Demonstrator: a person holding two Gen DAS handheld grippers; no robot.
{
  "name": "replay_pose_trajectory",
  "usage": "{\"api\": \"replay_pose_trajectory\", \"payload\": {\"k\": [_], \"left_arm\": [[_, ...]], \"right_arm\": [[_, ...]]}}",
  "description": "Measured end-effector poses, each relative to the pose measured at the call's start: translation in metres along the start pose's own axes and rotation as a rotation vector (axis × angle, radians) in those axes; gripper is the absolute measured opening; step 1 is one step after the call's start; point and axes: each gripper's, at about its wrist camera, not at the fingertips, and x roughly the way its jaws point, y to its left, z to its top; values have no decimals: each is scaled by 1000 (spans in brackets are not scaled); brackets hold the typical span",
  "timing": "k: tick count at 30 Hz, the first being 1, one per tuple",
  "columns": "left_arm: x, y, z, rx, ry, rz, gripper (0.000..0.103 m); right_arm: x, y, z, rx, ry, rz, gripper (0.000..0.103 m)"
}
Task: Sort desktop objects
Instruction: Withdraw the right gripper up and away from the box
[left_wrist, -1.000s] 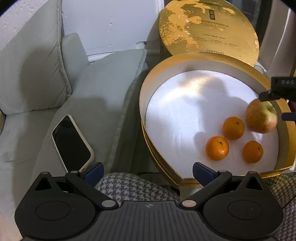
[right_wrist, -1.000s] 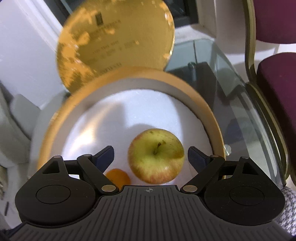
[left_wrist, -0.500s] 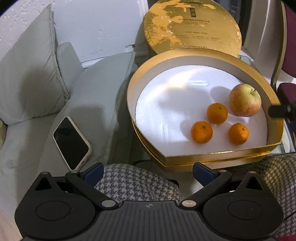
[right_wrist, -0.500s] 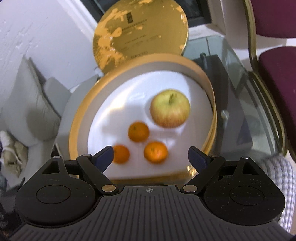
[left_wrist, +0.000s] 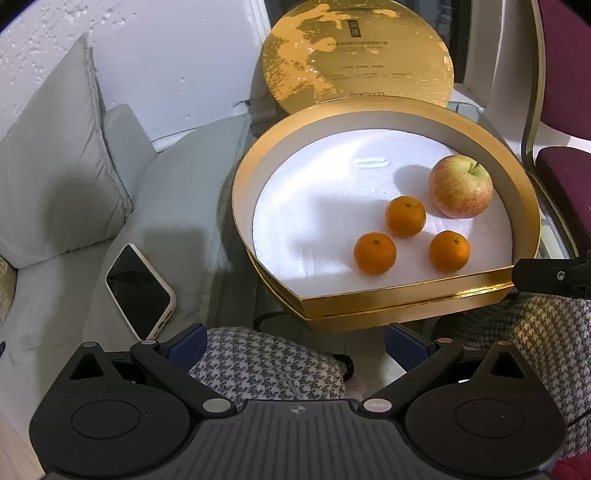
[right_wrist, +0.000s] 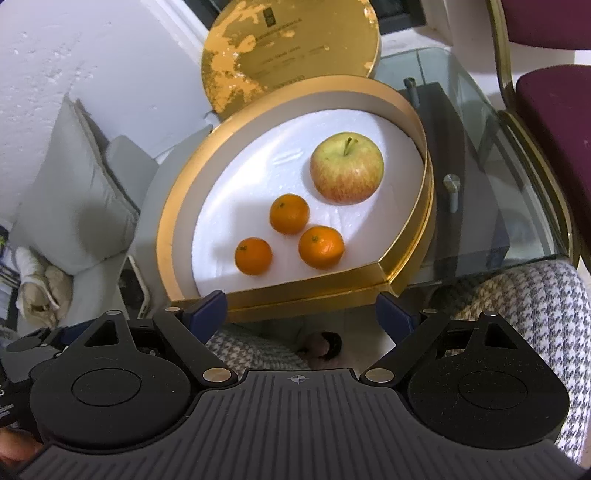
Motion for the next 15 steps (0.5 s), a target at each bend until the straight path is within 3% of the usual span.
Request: {"api": "replay_pose_trajectory", "payload": {"k": [15], "left_arm": [[-11, -4, -4, 8, -15, 8, 102]], "right_arm": [[-6, -4, -9, -1, 4, 0, 91]]}}
